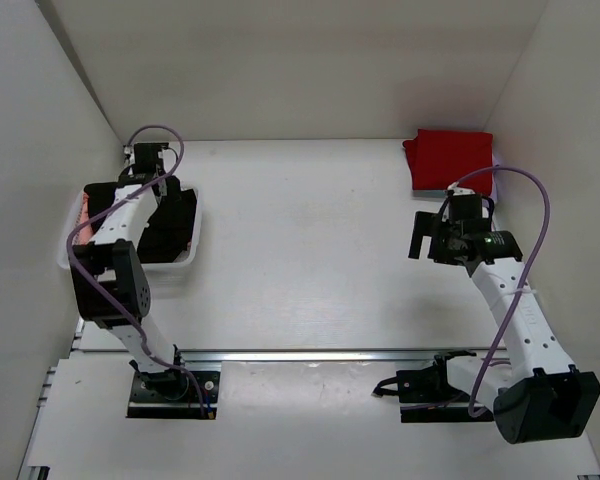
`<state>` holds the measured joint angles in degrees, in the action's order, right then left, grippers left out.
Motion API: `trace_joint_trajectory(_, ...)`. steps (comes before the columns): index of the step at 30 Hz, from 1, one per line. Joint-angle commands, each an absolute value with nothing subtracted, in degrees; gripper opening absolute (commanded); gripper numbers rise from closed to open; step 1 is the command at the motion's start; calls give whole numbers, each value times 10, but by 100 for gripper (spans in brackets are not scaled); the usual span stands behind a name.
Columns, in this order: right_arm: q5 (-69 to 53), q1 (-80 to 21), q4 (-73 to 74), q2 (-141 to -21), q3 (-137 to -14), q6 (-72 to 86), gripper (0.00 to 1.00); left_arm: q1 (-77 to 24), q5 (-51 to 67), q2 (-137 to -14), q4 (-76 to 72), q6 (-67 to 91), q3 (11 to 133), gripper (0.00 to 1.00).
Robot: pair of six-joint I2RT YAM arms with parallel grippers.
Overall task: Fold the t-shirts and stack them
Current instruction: Grab crumpled tshirt from bin with the left arm
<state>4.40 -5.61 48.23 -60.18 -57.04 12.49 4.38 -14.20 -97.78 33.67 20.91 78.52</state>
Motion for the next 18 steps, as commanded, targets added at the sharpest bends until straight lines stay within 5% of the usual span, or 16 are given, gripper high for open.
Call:
trace_joint_trajectory(1, 58, -68, 475, -617, -594, 106, 99, 48, -96, -1013, 298, 238, 756, 46)
trace_joint_trajectory(6, 59, -62, 475, -640, -608, 99, 99, 61, -55, -1054, 255, 260, 743, 47)
trace_joint_trajectory(11, 54, -58, 476, -648, -610, 105, 99, 70, -19, -1085, 258, 257, 760, 0)
trace_joint_trajectory(18, 44, -48, 476, -641, -609, 113, 99, 56, -81, -986, 386, 351, 879, 0)
